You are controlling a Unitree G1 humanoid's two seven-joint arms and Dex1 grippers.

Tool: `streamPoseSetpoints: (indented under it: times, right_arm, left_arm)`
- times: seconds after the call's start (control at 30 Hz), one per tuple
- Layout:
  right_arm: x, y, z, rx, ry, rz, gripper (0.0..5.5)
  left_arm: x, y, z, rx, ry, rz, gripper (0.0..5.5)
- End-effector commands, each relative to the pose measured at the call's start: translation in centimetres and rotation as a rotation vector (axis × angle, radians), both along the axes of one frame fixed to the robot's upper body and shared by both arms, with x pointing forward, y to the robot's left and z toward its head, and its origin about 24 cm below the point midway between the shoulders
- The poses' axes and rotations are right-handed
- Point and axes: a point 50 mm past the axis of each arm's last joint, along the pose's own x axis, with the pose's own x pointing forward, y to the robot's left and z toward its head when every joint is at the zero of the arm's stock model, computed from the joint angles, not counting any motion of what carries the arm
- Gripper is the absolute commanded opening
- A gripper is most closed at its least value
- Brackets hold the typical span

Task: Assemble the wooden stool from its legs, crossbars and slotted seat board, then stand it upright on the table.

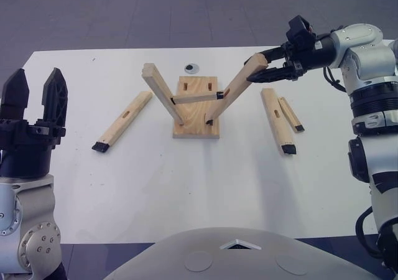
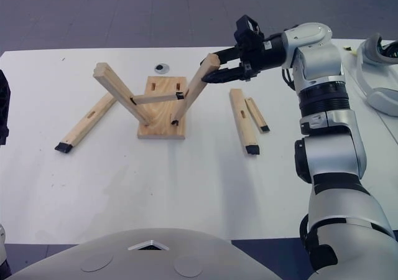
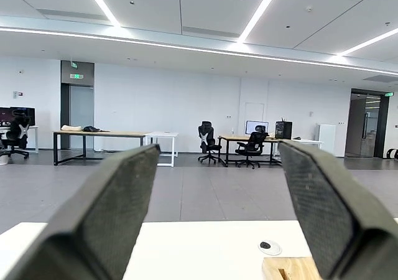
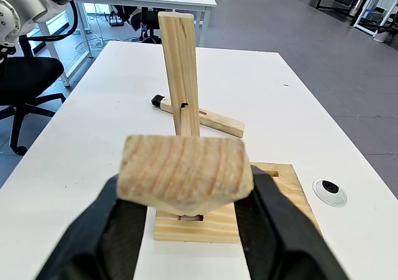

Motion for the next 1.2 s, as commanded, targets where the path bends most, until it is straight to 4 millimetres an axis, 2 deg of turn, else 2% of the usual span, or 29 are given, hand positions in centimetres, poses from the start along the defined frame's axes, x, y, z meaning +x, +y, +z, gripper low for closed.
streamPoseSetpoints:
  times: [0.03,0.17,0.33,0.7,0.87,1.2]
  right_arm:
    - [0.3,-1.2,1.9,-0.046,-0.059,-0.039,2.02]
    - [-0.1,-1.4,2.6,-0.025,-0.053,-0.028,2.02]
    - [-0.8,-0.7,2.7,0.015,-0.034,0.020,2.02]
    - [-0.9,-1.1,0.8,-0.013,-0.006,-0.005,2.02]
    - [-1.1,-1.0,-0.2,0.018,0.015,-0.017,2.02]
    - [-0.8,-1.4,-0.2,0.011,-0.008,-0.043,2.02]
  left_arm:
    - [-0.4,0.1,-0.2,0.001,0.006,0.017,3.49]
    - [-0.1,0.0,-0.5,-0.001,0.005,0.016,3.49]
    - [0.1,0.0,-0.3,0.002,-0.004,0.004,3.49]
    - [0.9,-0.6,0.0,0.003,-0.006,-0.004,3.49]
    - [0.6,-0.7,0.2,0.009,-0.004,-0.004,3.49]
    - [0.0,0.5,-0.7,0.011,0.011,0.007,3.49]
